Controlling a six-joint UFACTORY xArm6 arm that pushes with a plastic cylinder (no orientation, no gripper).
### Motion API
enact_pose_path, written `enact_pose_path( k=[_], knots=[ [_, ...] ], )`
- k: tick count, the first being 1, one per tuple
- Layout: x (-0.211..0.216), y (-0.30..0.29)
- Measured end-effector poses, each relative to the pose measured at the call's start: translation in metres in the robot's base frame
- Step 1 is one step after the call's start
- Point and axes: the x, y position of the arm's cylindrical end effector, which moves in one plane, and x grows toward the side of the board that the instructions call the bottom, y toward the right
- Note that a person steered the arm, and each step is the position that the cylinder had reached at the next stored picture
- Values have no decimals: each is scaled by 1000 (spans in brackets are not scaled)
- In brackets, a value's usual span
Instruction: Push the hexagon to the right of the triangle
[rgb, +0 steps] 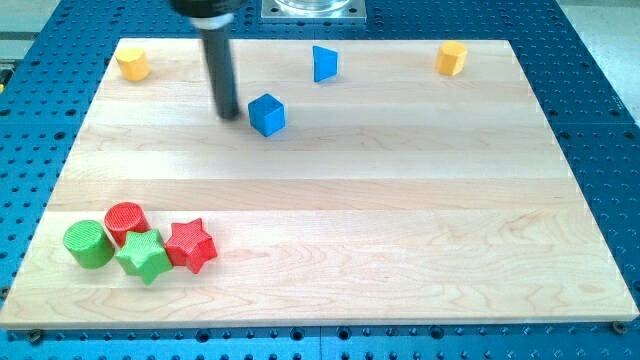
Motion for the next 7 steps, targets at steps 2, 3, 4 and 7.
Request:
enact_pose_path(
  k=[2, 3, 4, 7],
  knots=[
    [31, 105],
    [-17, 136],
    [1, 169],
    [-90, 390]
  ],
)
